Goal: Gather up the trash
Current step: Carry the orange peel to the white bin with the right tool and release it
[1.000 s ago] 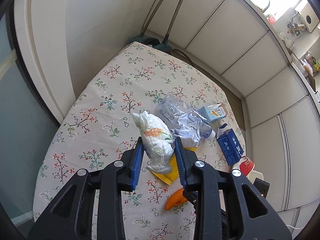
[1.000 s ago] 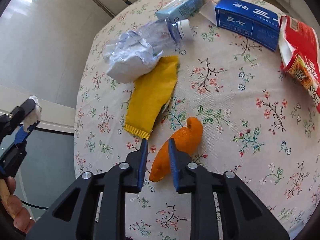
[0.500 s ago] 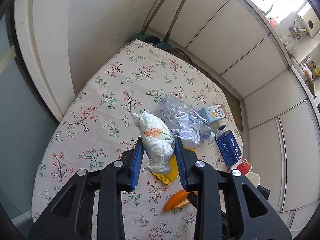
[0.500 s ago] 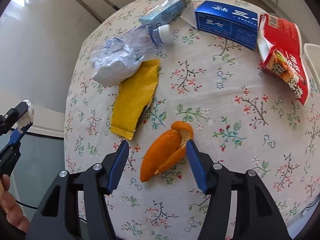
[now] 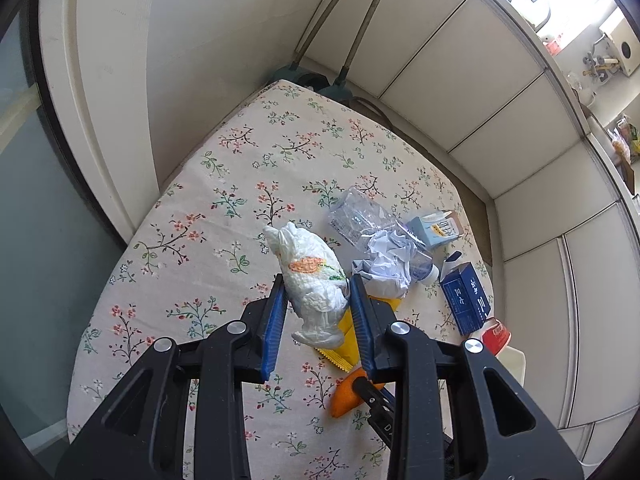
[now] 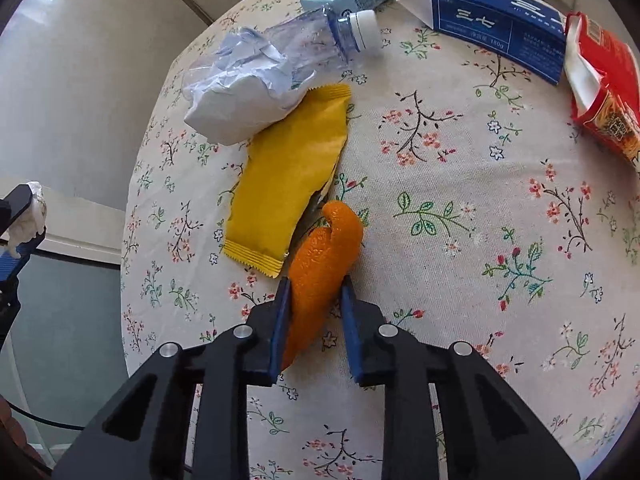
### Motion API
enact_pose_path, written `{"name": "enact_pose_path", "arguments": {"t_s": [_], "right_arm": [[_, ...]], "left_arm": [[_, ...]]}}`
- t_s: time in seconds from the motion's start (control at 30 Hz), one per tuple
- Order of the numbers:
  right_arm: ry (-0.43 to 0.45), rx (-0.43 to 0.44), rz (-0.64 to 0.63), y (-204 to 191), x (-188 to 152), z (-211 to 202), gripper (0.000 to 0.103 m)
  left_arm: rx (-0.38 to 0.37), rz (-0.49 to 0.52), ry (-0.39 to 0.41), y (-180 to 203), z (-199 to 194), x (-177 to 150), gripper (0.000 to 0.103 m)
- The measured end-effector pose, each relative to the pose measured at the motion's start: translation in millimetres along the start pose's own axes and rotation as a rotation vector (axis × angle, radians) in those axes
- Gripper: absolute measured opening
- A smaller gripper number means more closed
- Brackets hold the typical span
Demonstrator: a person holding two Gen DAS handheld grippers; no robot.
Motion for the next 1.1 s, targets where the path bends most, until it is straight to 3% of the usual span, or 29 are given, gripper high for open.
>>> {"name": "enact_pose_path", "arguments": {"t_s": [0.23, 0.5, 0.7, 1.1], "right_arm": [[0.097, 0.034, -0.05, -13, 11, -37, 0.024], [0.28, 0.04, -0.088, -10, 34, -96, 0.024], [0.396, -0.002, -0.101, 10, 48, -137, 0.024], [0.544, -0.107, -0.053, 83, 58, -205, 0.024]], "left_arm": [[-0.005, -0.004, 0.012, 2, -3, 0, 0.031], [-0.035, 0.011, 0.054, 20, -8, -1, 0.031], [-0.078, 0.053, 0.096, 51, -10, -5, 0.031], [-0.154, 0.181, 0.145, 129, 3, -29, 0.031]]}}
Point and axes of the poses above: each gripper's, at about its wrist camera, not at the fingertips, and z roughly the way its jaws point, y to its right, x to its top, the point moved 7 cm from there along z, roughly the way its jaws point, and after that the axes turned 3 degrees about -y, right-handed, at the moved point
